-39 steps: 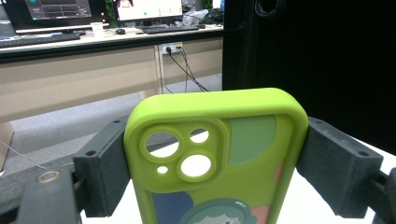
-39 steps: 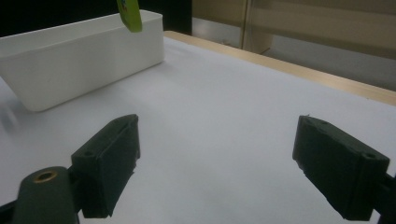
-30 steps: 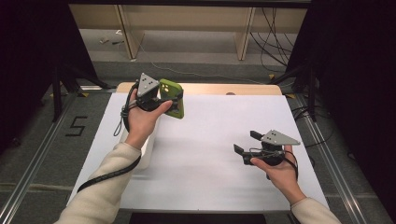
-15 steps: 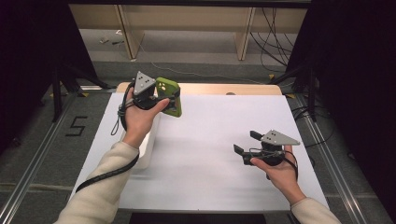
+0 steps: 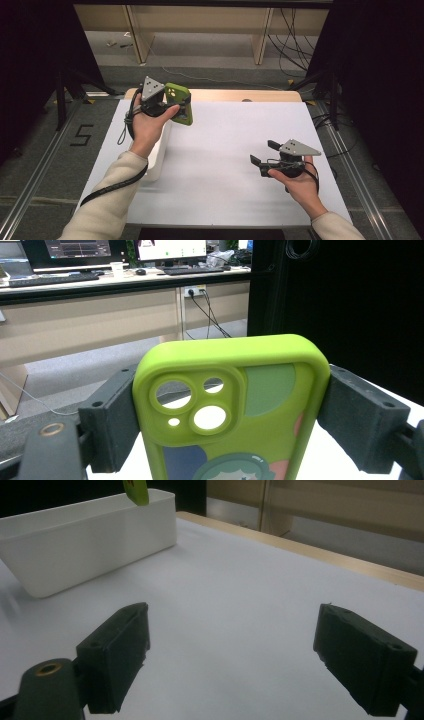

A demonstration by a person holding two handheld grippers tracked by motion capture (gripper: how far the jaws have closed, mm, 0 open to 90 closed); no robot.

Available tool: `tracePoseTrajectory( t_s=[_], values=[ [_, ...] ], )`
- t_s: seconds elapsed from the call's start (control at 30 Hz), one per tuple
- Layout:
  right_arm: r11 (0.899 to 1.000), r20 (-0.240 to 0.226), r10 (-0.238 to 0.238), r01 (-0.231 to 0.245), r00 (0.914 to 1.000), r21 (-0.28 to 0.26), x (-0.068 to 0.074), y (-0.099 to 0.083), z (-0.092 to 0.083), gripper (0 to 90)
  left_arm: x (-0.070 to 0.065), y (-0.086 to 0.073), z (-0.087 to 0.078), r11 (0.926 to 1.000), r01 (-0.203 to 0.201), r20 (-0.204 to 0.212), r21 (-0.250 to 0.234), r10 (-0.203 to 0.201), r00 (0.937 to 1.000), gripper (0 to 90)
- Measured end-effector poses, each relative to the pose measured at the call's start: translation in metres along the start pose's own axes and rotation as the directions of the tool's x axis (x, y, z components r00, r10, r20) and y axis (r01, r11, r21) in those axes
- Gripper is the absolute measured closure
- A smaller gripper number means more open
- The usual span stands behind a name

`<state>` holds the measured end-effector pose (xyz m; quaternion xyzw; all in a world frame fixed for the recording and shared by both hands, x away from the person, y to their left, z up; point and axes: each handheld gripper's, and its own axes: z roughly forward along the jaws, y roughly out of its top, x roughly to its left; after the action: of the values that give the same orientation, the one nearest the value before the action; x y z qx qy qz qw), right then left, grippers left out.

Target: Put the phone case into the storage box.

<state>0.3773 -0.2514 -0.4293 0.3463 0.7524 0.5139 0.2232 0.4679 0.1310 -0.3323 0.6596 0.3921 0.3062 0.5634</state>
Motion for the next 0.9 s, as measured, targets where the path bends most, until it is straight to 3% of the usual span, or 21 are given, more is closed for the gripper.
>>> tracePoseTrajectory(
  t_s=[0.9],
  values=[
    [1.0, -0.003, 0.0, 0.0, 1.0, 0.001, 0.001, 0.0, 0.001, 15.9, 0.014, 0.004, -0.006, 0.9998, 0.014, -0.037, -0.013, -0.015, 0.9992, 16.3]
  ],
)
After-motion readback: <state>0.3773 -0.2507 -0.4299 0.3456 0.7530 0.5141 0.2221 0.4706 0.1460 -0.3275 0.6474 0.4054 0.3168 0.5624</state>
